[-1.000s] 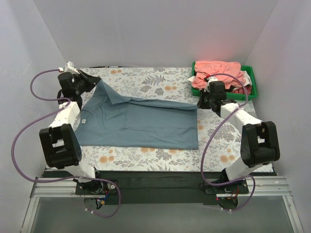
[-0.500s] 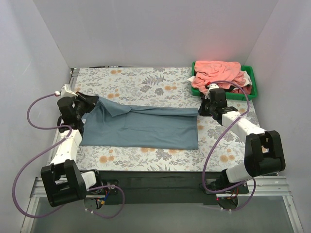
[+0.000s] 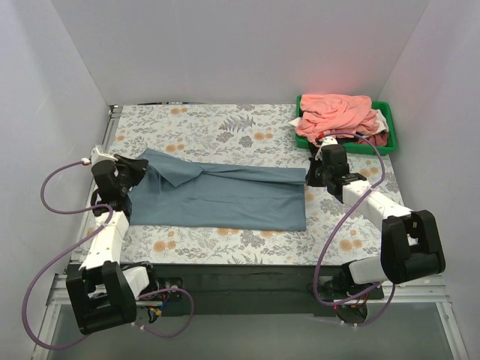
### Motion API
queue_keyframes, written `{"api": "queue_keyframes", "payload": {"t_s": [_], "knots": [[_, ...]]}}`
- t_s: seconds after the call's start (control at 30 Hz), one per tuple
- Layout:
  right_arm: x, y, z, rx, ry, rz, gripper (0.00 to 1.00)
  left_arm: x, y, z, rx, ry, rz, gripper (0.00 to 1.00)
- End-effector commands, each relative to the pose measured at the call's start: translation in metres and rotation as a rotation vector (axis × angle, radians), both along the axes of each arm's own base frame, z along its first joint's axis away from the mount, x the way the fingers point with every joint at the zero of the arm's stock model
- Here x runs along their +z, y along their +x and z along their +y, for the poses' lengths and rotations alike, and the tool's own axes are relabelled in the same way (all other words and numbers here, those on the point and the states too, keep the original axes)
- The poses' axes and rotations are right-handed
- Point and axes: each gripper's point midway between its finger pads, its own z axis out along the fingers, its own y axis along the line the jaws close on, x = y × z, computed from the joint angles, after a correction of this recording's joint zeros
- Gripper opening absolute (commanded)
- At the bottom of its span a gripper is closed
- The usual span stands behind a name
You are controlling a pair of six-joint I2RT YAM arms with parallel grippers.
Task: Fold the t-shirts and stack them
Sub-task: Fold the tshirt
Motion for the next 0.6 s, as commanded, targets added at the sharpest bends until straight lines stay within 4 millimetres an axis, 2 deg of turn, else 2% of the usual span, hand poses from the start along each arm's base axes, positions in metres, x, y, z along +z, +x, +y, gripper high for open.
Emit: {"api": "queue_keyframes", "payload": {"t_s": [0.0, 0.2, 0.27, 0.33, 0.37, 0.47, 0.5, 0.57], "knots": [[0.006, 0.001, 0.0, -0.017, -0.001, -0.044, 0.01, 0.007, -0.008, 0.01, 0.08, -0.006, -0.003, 0.0], [-0.012, -0.008, -0.005, -0.043, -0.032, -0.004, 0.01, 0.023, -0.021, 0.018, 0.153, -0.008, -0.013, 0.0], [-0.018, -0.012, -0.006, -0.05, -0.038, 0.012, 0.01, 0.021, -0.028, 0.016, 0.151, -0.015, 0.003, 0.0], [-0.016, -0.014, -0.007, -0.057, -0.046, -0.002, 0.1, 0.018, -0.034, 0.013, 0.144, -0.021, 0.018, 0.0], [-0.015, -0.015, -0.012, -0.075, -0.069, -0.012, 0.21, 0.02, -0.038, 0.012, 0.143, -0.021, 0.013, 0.0], [0.006, -0.015, -0.015, -0.094, -0.095, -0.089, 0.37, 0.012, -0.047, 0.01, 0.138, -0.016, 0.05, 0.0], [0.013, -0.014, -0.018, -0.114, -0.118, -0.116, 0.39, 0.011, -0.051, 0.009, 0.137, -0.015, 0.053, 0.0], [0.038, -0.01, -0.009, -0.093, -0.117, -0.207, 0.4, 0.003, -0.058, 0.006, 0.133, -0.018, 0.086, 0.0]]}}
